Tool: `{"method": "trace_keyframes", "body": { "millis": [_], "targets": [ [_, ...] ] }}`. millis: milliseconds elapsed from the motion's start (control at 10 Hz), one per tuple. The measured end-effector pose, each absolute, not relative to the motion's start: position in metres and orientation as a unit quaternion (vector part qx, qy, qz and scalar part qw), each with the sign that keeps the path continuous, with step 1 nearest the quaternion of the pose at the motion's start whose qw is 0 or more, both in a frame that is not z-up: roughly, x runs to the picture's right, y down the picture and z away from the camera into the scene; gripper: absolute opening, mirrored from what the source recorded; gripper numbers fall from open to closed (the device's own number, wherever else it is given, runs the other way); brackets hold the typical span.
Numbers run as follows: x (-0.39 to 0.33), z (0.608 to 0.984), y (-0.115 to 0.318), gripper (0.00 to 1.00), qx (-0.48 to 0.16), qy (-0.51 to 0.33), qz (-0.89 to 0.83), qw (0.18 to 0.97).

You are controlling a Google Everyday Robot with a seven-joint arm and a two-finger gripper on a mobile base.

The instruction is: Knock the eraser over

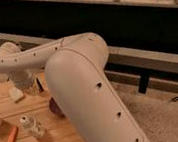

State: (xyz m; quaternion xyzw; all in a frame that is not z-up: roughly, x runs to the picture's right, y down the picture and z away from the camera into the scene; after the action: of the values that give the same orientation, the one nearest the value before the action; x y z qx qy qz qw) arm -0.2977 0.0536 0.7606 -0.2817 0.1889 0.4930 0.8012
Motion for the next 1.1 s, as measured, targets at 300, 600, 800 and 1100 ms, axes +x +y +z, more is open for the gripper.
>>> {"method": "trace_keyframes", "body": {
  "millis": [300, 600, 800, 1100],
  "targets": [
    [-0.306, 0.778, 0.057, 0.00, -0.292, 0.202, 0.490, 0.796],
    [-0.316, 0.797, 0.059, 0.00, -0.302, 0.206, 0.489, 0.792],
    [-0.323, 0.811, 0.060, 0.00, -0.308, 0.208, 0.489, 0.789],
    [-0.332, 0.831, 0.062, 0.00, -0.315, 0.210, 0.488, 0.786]
  ]
}}
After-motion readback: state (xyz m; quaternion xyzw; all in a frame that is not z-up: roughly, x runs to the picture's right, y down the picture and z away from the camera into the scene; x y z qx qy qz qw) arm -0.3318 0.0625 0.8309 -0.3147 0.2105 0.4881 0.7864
